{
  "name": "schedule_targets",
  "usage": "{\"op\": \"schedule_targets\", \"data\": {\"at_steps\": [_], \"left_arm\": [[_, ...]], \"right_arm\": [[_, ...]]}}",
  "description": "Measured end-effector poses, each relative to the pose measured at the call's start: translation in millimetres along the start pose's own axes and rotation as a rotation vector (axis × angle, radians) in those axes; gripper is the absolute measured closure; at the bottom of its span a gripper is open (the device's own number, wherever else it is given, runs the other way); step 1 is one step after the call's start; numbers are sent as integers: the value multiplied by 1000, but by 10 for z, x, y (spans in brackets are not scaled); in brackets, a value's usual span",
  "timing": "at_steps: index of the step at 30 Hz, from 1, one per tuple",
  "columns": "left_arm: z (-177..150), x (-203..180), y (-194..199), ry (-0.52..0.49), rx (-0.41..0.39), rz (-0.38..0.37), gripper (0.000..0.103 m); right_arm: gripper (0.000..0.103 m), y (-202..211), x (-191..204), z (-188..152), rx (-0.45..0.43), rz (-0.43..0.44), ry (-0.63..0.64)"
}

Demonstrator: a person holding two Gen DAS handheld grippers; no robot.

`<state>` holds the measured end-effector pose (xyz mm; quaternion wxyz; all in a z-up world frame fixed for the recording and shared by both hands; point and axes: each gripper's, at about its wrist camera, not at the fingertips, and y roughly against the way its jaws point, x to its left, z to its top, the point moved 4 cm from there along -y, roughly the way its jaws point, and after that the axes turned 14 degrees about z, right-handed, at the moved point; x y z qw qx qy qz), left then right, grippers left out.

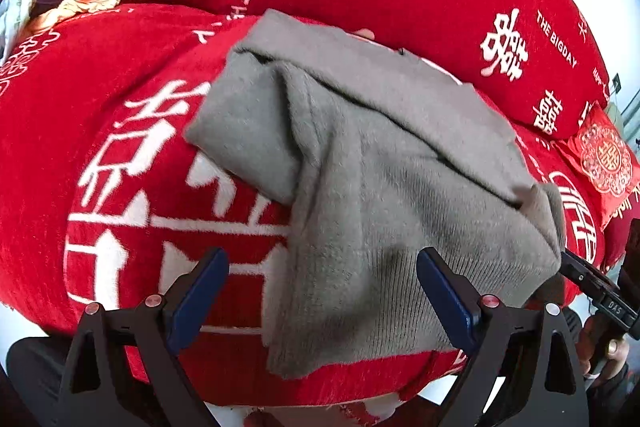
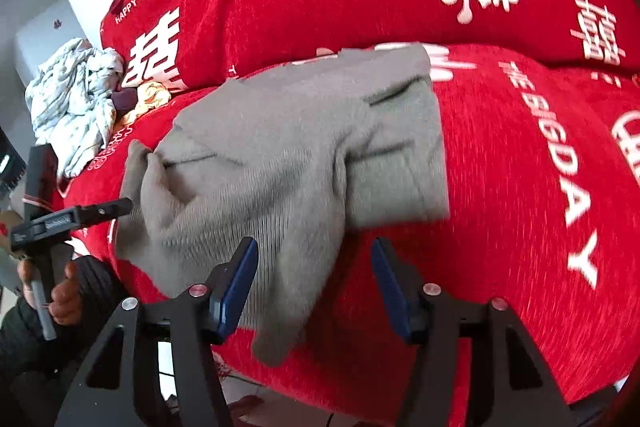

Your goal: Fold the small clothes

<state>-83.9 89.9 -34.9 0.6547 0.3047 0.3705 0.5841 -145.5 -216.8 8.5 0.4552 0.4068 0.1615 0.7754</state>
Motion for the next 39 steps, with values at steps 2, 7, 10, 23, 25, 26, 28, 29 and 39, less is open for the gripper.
{"op": "schedule_targets", "data": {"at_steps": [2,7,10,23,25,26,28,29,39], "left_arm": [[6,-59,-8,-7,0,-9,8],[-22,-241,-6,-68,11,-12,44],[-77,-278,22,-110,4,25,90],[362,-32,895,64,-227,-50,90],[541,-14,905,81,-234,-30,90],[609,-10,896,88,-232,-21,90],[778,-6,864,107,-222,-7,90],[872,2,842,118,-218,1,90],[1353,-95,620,129,-181,69,90]], "right_arm": [[40,-10,-63,-12,0,7,-33],[54,-114,-71,-9,26,94,-59],[94,-207,41,-59,66,81,2],[95,595,430,468,-164,217,49],[95,646,427,631,-189,194,45],[95,642,415,724,-189,178,41],[95,591,409,899,-185,153,24],[95,575,402,996,-187,143,21],[95,352,260,1522,-194,52,-1]]}}
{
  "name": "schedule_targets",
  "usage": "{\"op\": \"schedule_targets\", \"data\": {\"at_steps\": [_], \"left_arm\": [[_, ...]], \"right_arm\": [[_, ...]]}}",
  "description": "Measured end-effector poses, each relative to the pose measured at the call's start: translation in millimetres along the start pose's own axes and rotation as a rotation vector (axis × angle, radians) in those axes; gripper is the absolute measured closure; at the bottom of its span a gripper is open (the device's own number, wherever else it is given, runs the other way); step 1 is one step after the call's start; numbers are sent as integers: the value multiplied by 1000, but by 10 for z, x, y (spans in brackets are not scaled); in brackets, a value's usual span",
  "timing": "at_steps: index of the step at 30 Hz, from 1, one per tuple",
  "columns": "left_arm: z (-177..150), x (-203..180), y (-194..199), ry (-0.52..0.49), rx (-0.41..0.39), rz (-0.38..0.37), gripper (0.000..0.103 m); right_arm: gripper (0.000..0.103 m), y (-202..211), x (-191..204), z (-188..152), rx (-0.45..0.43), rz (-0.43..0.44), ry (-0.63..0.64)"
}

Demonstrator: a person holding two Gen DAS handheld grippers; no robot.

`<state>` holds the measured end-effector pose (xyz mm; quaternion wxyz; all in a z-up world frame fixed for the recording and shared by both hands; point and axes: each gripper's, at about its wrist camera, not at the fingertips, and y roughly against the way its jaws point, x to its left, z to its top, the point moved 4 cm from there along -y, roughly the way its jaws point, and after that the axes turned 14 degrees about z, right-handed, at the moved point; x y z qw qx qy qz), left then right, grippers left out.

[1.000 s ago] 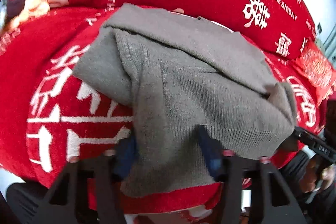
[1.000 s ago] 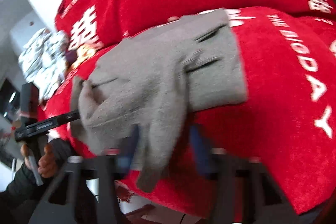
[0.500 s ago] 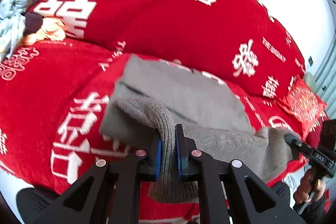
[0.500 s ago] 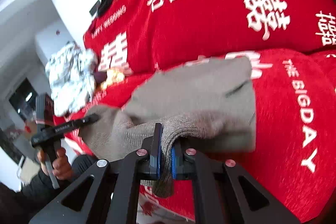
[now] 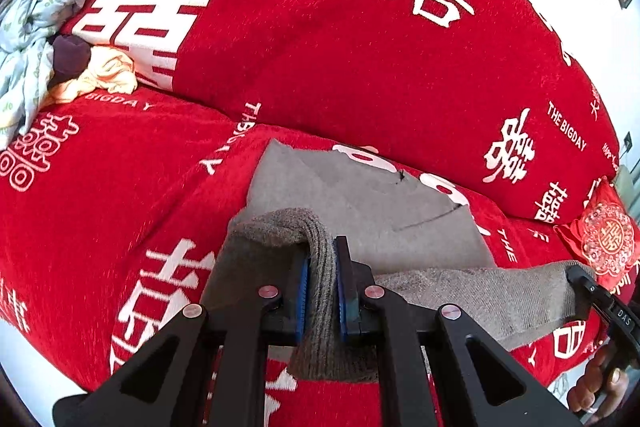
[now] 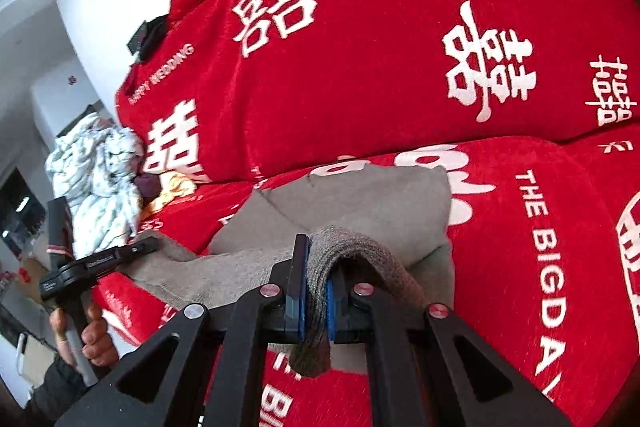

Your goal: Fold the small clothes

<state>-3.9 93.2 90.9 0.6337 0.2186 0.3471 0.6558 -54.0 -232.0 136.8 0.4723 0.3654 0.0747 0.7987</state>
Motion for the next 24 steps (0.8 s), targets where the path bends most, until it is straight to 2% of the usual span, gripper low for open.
{"op": "schedule_targets", "data": {"at_steps": [4,14,20,24], "left_arm": [[120,-70,-56,-17,-3,12,90],[578,-241,-233,-28,0,26,90],[830,-391,-439,-51,8,42,90],[935,-448,-700,-59,32,55,90]], "right_arm": [[95,-122,-82,115,2,-57,1],[95,-348,-163,563,-8,-95,-5],[96,-532,-299,753,-3,-115,-24],[96,-798,-517,835,33,-141,-46]]}}
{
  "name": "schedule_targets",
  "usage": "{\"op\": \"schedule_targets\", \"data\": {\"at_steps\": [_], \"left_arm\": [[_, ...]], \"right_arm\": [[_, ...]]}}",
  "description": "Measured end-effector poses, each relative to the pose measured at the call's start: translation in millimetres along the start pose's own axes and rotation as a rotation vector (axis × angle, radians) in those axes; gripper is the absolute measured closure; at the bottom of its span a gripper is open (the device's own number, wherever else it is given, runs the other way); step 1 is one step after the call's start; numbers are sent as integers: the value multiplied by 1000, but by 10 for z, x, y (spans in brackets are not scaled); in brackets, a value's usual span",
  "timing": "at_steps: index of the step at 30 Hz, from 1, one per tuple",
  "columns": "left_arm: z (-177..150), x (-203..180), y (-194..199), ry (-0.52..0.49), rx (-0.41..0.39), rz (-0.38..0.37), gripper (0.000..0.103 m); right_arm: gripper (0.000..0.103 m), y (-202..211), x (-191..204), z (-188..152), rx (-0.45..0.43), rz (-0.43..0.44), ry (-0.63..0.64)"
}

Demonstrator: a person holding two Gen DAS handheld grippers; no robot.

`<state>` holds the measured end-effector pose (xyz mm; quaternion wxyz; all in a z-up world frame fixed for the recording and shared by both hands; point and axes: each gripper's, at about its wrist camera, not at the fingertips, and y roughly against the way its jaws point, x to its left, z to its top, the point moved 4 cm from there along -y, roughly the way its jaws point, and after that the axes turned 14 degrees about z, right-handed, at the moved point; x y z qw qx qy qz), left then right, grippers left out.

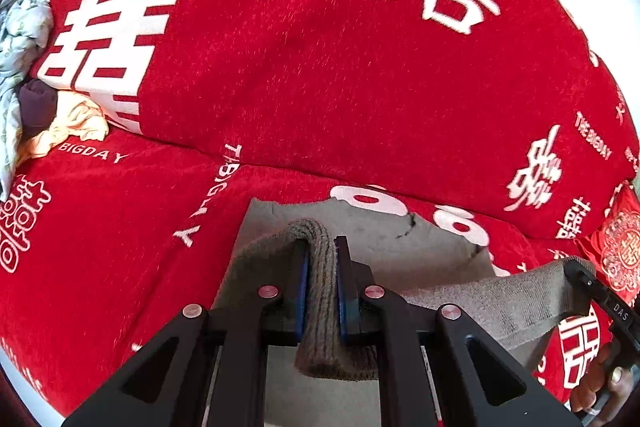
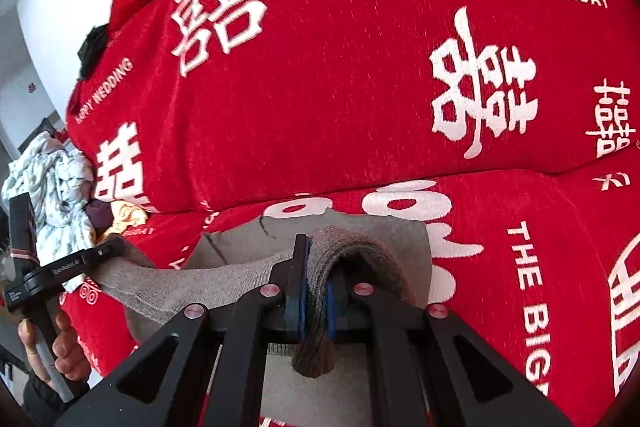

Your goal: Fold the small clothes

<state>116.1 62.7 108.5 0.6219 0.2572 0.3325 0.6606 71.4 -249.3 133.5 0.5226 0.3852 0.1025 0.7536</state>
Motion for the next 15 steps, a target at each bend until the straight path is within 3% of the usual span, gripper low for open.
{"op": "schedule_targets", "data": {"at_steps": [15], "left_arm": [[-14,-40,-1383,-10,201,92,90]], "right_arm": [[96,-1028,-738,-132,149,-65,-139]]}}
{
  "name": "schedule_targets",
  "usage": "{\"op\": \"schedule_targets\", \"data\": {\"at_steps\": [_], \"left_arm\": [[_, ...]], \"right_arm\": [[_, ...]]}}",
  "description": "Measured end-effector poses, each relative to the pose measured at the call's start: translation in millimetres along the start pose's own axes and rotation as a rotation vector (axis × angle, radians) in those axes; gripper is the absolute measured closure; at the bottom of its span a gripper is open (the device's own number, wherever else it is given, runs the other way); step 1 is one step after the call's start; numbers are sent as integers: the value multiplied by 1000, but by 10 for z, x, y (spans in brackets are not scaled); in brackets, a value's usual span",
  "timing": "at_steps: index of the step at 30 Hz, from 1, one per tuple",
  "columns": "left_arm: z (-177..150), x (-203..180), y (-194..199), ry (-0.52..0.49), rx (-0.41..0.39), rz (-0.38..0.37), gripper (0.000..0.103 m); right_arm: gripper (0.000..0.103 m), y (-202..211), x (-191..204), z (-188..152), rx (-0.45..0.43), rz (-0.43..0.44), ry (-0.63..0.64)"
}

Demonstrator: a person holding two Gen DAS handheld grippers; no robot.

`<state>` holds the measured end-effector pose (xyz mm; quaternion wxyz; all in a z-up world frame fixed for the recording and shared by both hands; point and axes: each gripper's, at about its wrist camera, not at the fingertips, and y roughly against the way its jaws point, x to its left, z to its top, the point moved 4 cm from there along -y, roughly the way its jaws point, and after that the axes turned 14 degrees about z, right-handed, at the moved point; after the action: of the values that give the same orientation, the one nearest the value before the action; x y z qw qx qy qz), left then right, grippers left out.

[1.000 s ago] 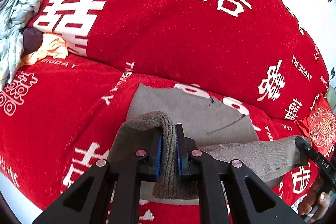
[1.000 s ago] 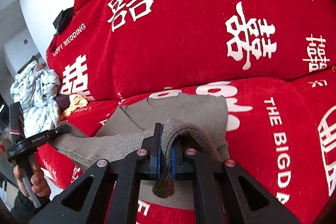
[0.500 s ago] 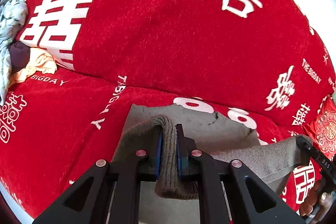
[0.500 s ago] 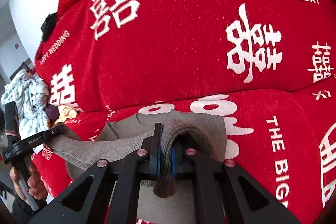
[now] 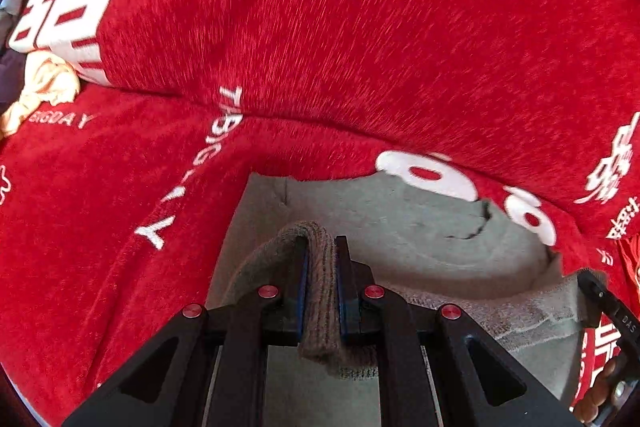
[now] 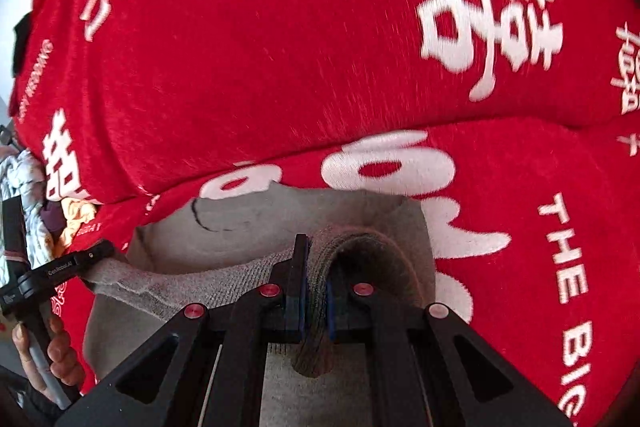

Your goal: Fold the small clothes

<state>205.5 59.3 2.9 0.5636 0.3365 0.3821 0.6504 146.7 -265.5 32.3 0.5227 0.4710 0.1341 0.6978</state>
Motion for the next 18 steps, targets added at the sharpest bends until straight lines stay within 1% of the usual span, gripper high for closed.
{"op": "schedule_targets", "data": {"at_steps": [3,4,5,6,7,8,9,10,12,13,14,16,18], "left_arm": [[-23,22,-191,6,53,13,90],[-32,30,-238,13,74,6,80],[-34,43,-278,25,92,-6,58],[-27,59,-292,42,95,-38,46],[-12,76,-270,57,80,-59,23],[-1,102,-244,69,65,-34,8],[19,135,-190,82,33,-7,8],[42,155,-127,81,9,-5,8],[71,188,-49,72,3,-32,8],[77,225,9,75,-7,-40,8],[75,271,81,79,-27,-41,8],[60,314,156,71,-47,-31,8],[26,299,210,43,-54,-23,8]], "right_arm": [[95,-137,-110,-37,34,19,-37],[94,-155,-137,-42,35,28,-51],[94,-175,-178,-47,38,41,-70],[93,-187,-202,-42,39,49,-83],[91,-196,-238,-46,42,61,-104],[89,-194,-254,-48,43,68,-119],[89,-189,-276,-48,42,76,-133],[87,-161,-290,-46,38,79,-139],[80,-71,-295,-32,18,75,-143],[69,10,-301,-26,-3,74,-143],[50,87,-306,-17,-28,70,-143],[30,299,-316,9,-113,52,-144],[30,402,-276,20,-138,51,-124]]}}
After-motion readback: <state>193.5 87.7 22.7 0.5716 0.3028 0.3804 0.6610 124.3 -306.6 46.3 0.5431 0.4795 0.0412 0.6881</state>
